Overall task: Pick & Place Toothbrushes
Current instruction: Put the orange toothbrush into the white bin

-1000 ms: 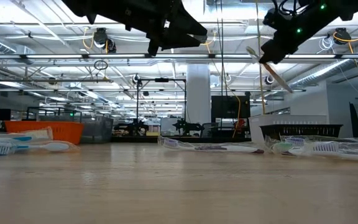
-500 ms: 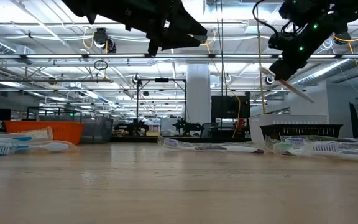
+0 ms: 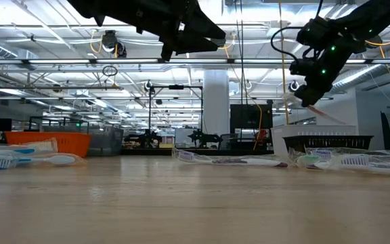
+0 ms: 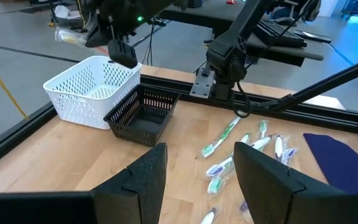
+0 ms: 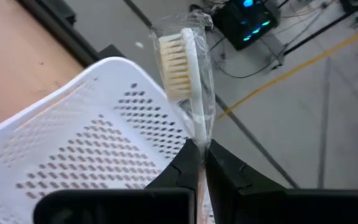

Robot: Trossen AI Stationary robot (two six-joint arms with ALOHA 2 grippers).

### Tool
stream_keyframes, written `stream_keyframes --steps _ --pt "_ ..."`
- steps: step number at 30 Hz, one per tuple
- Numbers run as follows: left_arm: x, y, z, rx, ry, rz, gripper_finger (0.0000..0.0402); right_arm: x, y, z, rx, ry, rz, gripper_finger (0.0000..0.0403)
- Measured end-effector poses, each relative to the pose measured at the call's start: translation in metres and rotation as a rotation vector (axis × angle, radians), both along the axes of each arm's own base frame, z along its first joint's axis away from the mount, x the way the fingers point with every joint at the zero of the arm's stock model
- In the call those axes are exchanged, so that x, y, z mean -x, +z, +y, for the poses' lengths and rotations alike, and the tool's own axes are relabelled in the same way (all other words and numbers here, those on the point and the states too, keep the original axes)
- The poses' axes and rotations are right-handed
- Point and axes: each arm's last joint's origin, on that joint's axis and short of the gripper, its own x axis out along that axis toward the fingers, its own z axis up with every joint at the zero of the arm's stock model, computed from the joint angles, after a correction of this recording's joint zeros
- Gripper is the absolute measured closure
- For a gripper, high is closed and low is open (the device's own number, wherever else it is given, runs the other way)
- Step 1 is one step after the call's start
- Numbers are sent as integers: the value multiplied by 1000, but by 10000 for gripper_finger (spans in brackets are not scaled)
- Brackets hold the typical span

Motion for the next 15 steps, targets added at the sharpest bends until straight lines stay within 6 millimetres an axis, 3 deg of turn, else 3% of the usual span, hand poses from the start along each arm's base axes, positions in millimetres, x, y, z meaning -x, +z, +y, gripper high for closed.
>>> stream_keyframes --steps 15 --pt "0 -1 0 1 0 7 213 1 -13 -20 -22 -41 14 388"
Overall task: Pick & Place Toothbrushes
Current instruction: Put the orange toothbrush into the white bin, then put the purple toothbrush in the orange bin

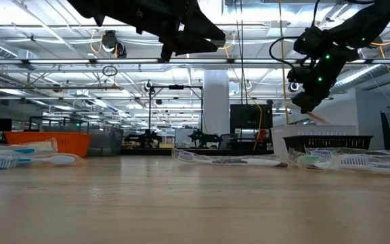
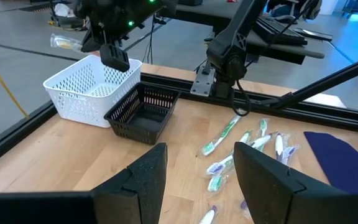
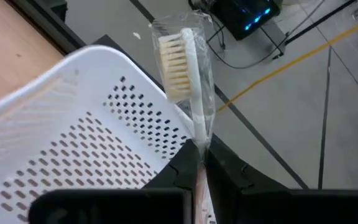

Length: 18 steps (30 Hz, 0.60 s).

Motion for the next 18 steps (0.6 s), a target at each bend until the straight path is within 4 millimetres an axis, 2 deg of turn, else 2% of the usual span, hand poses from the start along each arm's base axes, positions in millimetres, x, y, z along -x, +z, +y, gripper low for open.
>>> stream_keyframes --steps 6,18 --pt "0 0 0 1 0 -1 213 2 -9 -6 -71 15 -32 342" --pt "0 0 0 2 0 -2 213 4 -10 -8 -78 -2 -33 241"
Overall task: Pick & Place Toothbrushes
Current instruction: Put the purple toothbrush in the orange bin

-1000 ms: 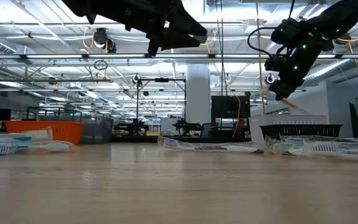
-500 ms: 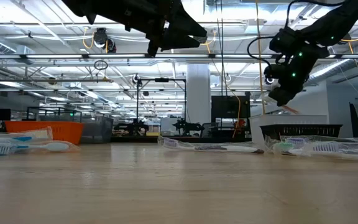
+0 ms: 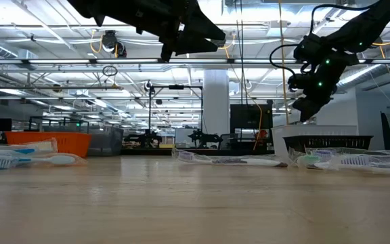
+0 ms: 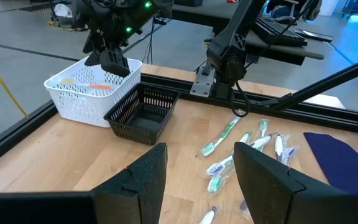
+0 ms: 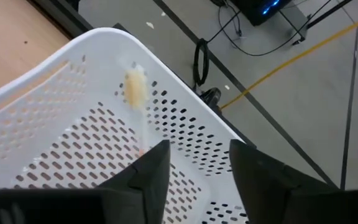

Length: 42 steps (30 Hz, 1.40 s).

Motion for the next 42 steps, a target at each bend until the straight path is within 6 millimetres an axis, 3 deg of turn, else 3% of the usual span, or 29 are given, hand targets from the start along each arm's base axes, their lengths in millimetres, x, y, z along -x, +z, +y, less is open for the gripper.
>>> stream_keyframes --steps 8,17,24,31,42 --pt "0 0 0 0 0 0 213 -2 3 3 -3 1 -47 225" --pt "0 0 0 0 0 0 213 -15 18 31 -102 219 -273 228" --pt "0 0 0 -6 -1 2 213 -42 17 68 -303 487 -380 229" --pt "0 0 0 -8 -1 3 213 -71 15 115 -402 685 -381 229" --pt "0 0 0 -9 -1 4 213 -103 -4 181 -471 811 -304 229"
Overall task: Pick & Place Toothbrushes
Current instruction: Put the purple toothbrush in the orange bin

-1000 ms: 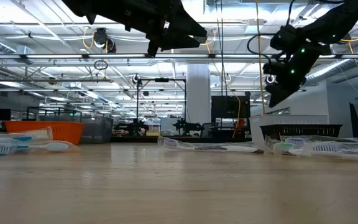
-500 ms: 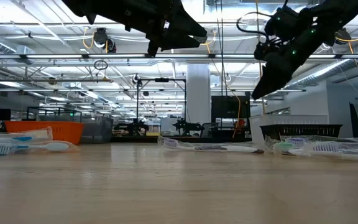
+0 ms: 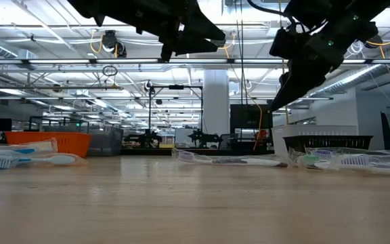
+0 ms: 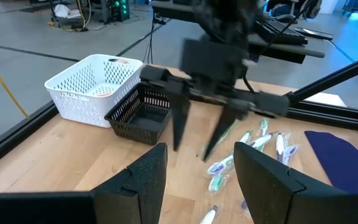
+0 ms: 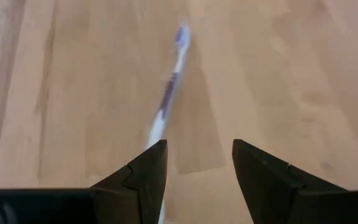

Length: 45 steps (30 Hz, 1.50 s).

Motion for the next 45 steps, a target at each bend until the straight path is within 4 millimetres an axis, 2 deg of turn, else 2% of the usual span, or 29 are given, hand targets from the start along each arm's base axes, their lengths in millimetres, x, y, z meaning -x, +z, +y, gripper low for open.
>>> stream_keyframes --steps 6,14,22,38,41,45 --pt "0 -1 0 0 0 10 213 -13 -14 21 17 3 10 229" --pt "0 -1 0 0 0 14 213 -31 -42 40 34 35 53 229" --pt "0 -1 0 0 0 15 213 -39 -67 46 88 -9 108 229" --pt "0 -1 0 0 0 15 213 -50 -95 52 113 -19 130 231" --pt "0 -1 0 0 0 15 213 -50 -98 52 105 -33 139 244" --pt "0 -1 0 0 0 15 213 -50 -98 52 104 -32 145 295"
